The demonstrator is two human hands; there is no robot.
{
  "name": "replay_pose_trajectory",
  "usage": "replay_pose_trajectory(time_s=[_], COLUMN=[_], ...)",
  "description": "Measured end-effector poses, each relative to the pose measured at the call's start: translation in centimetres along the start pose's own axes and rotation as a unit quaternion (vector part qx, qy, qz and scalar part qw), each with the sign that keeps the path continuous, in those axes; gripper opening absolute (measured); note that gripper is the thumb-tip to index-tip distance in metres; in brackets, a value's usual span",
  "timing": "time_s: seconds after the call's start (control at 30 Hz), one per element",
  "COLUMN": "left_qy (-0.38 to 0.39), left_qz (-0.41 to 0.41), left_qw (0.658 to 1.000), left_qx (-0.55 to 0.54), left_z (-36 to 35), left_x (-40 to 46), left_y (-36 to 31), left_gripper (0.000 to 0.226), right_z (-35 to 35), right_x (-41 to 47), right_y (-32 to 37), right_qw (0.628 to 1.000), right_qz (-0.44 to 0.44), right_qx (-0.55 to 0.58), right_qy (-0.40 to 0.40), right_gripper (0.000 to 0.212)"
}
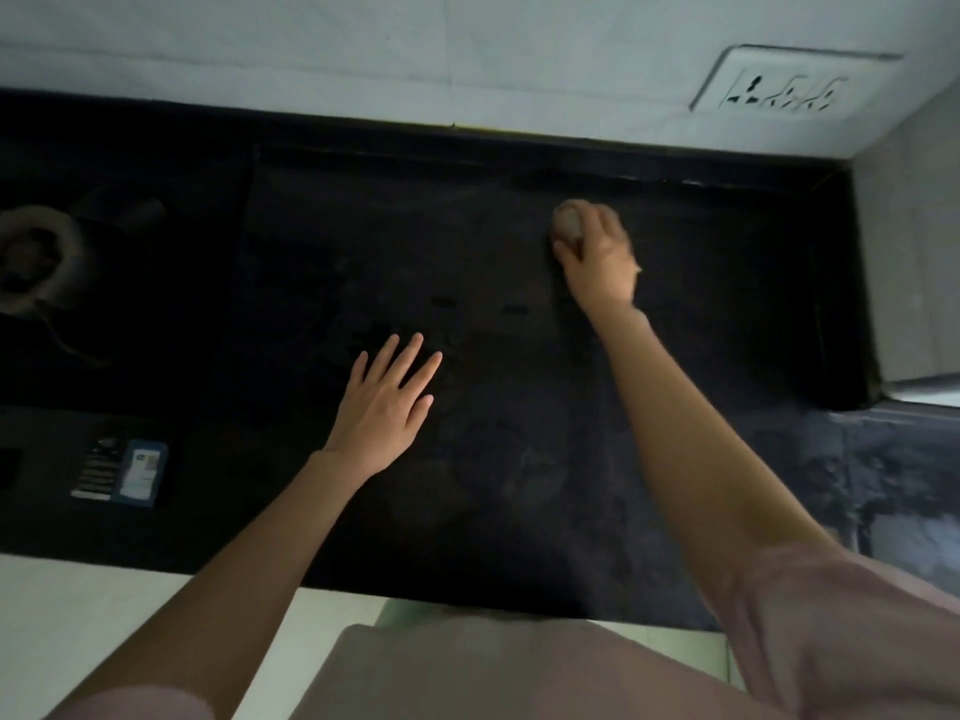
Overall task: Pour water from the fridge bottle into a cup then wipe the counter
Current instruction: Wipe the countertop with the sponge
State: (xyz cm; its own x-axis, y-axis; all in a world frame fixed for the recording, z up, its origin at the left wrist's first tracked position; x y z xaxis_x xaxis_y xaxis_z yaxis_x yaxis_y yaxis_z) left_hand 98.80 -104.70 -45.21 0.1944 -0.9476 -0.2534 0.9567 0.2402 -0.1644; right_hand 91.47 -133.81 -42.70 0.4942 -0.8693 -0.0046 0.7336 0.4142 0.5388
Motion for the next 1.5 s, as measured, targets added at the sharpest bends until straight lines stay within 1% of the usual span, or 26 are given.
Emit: replay_pose_trajectory(time_s=[0.1,0.17,0.23,0.33,0.43,0.5,0.53,0.6,0.7,0.8,0.9,1.0,1.07,1.13,1.2,1.23,1.3,1.37,1.43,1.5], left_qy=[-0.006,-0.008,-0.014,-0.019,-0.024,-0.028,-0.031,-0.037,-0.041,-0.039,-0.035,-0.034,-0.036,-0.037,-0.037,-0.036,-0.037,-0.041,-0.045,-0.048], left_qz=[-0.005,-0.001,0.0,-0.002,-0.003,-0.006,-0.008,-0.011,-0.012,-0.007,-0.003,0.0,0.002,0.002,0.004,0.004,0.0,-0.001,0.001,0.003], left_qw=[1.0,1.0,1.0,1.0,1.0,1.0,0.999,0.999,0.999,0.999,0.999,0.999,0.999,0.999,0.999,0.999,0.999,0.999,0.999,0.999], left_qx=[0.001,-0.003,-0.007,-0.008,-0.011,-0.012,-0.012,-0.01,-0.008,-0.003,0.004,-0.001,-0.005,-0.011,-0.013,-0.012,-0.011,-0.01,-0.008,-0.004], left_z=[0.0,-0.1,-0.1,-0.3,-0.5,-0.5,-0.6,-0.7,-0.7,-0.8,-0.8,-0.8,-0.8,-0.8,-0.9,-0.9,-0.8,-0.8,-0.9,-1.0], left_x=[0.0,0.0,0.0,-0.1,0.0,0.0,0.0,0.0,-0.1,0.0,0.0,-0.1,-0.1,-0.1,0.0,0.0,0.0,-0.1,-0.1,-0.1], left_y=[0.0,0.0,0.1,0.1,0.2,0.2,0.2,0.2,0.2,0.2,0.2,0.3,0.3,0.3,0.3,0.3,0.3,0.4,0.4,0.4], left_gripper=[0.056,0.056,0.055,0.055,0.055,0.054,0.054,0.054,0.054,0.054,0.054,0.054,0.054,0.054,0.055,0.055,0.055,0.055,0.055,0.055], right_z=[-2.9,-3.3,-2.1,0.6,3.1,3.6,3.3,1.8,-1.6,-3.6,-3.0,-0.6,0.9,1.6,0.9,0.1,-2.4,-5.1,-7.3,-8.3], right_x=[-3.7,-7.8,-10.5,-9.3,-3.2,1.6,3.7,6.1,5.4,0.2,-5.4,-7.3,-5.7,-2.8,0.6,2.1,4.1,4.2,2.1,-1.5], right_y=[4.7,4.7,2.6,-2.8,-6.7,-7.2,-6.6,-3.9,1.3,4.5,3.7,-0.3,-2.7,-3.4,-2.1,-0.8,2.9,7.2,10.6,11.8], right_qw=[0.993,0.983,0.981,0.99,0.998,1.0,0.999,0.999,0.996,0.983,0.972,0.977,0.987,0.996,0.999,1.0,0.999,0.996,0.988,0.975], right_qz=[0.107,0.161,0.178,0.137,0.058,-0.002,-0.017,-0.002,0.077,0.162,0.212,0.197,0.154,0.088,0.037,0.027,0.039,0.075,0.132,0.194], right_qx=[0.001,-0.01,0.0,-0.003,-0.008,-0.01,-0.015,-0.031,-0.034,-0.012,-0.007,-0.015,-0.011,-0.009,-0.013,-0.011,0.001,0.006,0.006,0.008], right_qy=[0.057,0.083,0.08,0.038,-0.014,-0.028,-0.027,-0.009,0.04,0.081,0.105,0.077,0.045,0.021,0.011,0.01,0.02,0.045,0.08,0.113], right_gripper=[0.049,0.05,0.049,0.047,0.047,0.049,0.05,0.051,0.05,0.051,0.052,0.047,0.046,0.047,0.047,0.047,0.047,0.047,0.049,0.052])
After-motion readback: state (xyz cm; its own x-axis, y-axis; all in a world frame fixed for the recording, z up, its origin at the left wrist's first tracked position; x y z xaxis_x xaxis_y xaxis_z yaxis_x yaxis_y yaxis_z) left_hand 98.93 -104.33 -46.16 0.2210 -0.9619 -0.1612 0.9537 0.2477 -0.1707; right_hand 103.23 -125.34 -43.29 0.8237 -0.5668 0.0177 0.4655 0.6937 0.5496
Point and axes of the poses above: each hand's wrist, its own x-axis towards the middle knuckle, its own z-axis out of the back of the hand, y = z × x, the point moved 6 cm from there along x, towards the middle knuckle, and after that the axes turned 13 degrees about -z, right-handed, at the moved point
